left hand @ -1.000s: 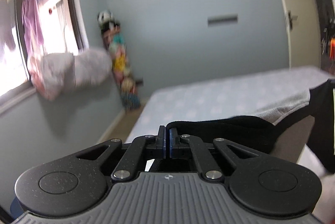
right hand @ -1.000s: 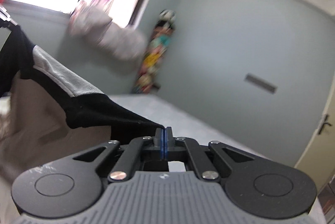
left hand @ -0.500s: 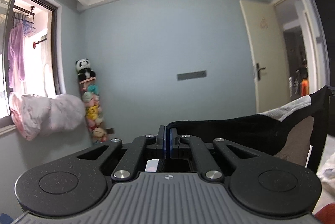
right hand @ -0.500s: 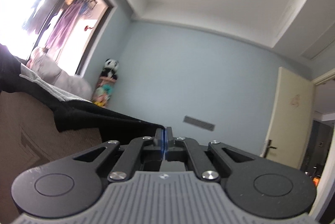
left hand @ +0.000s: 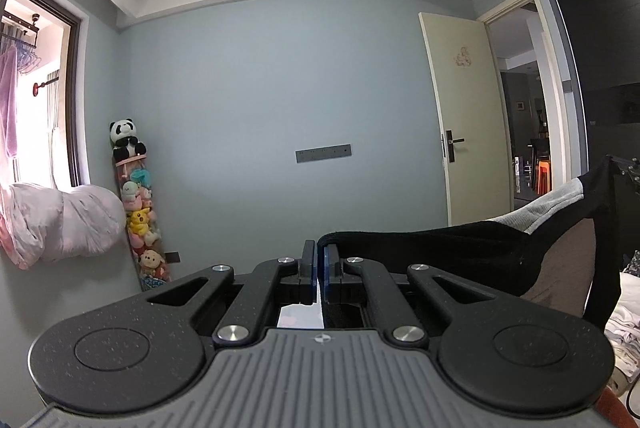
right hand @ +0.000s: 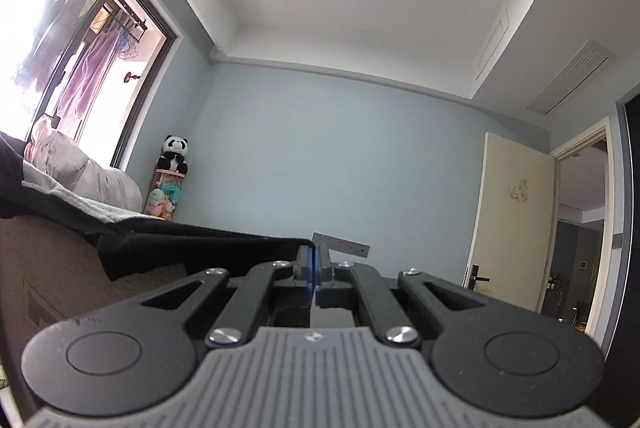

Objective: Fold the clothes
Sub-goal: 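Lift the grey-and-black shirt up out of the heap with both grippers, then lower the shirt onto the clear bed area and open both grippers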

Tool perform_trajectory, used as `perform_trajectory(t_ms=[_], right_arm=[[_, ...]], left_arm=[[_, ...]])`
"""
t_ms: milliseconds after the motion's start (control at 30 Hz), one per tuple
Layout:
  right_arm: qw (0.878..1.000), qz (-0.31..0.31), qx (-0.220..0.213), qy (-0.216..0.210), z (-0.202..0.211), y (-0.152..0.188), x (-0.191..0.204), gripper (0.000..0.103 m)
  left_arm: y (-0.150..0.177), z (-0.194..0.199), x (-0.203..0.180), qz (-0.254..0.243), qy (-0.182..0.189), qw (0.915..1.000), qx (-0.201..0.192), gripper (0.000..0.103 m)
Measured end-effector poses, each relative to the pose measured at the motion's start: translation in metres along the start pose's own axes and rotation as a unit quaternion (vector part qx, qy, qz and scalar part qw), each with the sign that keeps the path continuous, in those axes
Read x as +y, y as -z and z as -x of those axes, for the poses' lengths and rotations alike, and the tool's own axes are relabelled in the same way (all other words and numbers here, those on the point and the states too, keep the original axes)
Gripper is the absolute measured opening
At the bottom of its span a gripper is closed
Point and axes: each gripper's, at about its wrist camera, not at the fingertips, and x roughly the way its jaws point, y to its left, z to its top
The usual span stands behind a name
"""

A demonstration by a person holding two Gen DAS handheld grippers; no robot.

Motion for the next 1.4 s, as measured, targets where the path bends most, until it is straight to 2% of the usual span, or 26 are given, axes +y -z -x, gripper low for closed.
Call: perform_trajectory(t_ms=[100, 200, 367, 533, 733, 933, 1067, 1167, 1300, 1400], right_arm=[[1.000, 0.005, 0.009, -0.002, -0.014, 0.007, 0.002, 0.002], [0.999, 0.004, 0.034, -0.010, -0.046, 0.025, 0.007, 0.002], [0.995, -0.004, 0.098, -0.026, -0.111, 0.072, 0.018, 0.002], [0.985, -0.003, 0.166, -0.042, -0.180, 0.129, 0.034, 0.002], [0.968, 0.009, 0.245, -0.056, -0.263, 0.215, 0.062, 0.002], [0.948, 0.012, 0.311, -0.060, -0.343, 0.298, 0.082, 0.002], [0.934, 0.014, 0.351, -0.069, -0.385, 0.349, 0.091, 0.002], [0.921, 0.016, 0.381, -0.077, -0.411, 0.387, 0.099, 0.002], [0.905, 0.020, 0.415, -0.091, -0.432, 0.429, 0.110, 0.002], [0.893, 0.014, 0.438, -0.103, -0.445, 0.452, 0.120, 0.002]], left_arm=[[0.003, -0.017, -0.002, 0.000, 0.000, 0.9998, 0.019, 0.001], [0.018, -0.054, 0.007, 0.007, -0.001, 0.9986, 0.052, 0.001], [0.054, -0.121, 0.028, 0.025, -0.006, 0.9943, 0.103, 0.001], [0.105, -0.205, 0.042, 0.031, -0.011, 0.9846, 0.172, 0.001], [0.177, -0.306, 0.059, 0.054, -0.018, 0.9655, 0.254, 0.001], [0.233, -0.390, 0.071, 0.061, -0.030, 0.9484, 0.310, 0.001], [0.268, -0.442, 0.063, 0.052, -0.032, 0.9353, 0.349, 0.001], [0.299, -0.473, 0.058, 0.052, -0.031, 0.9241, 0.377, 0.001], [0.334, -0.497, 0.054, 0.058, -0.027, 0.9144, 0.400, 0.001], [0.352, -0.505, 0.052, 0.061, -0.024, 0.9150, 0.398, 0.002]])
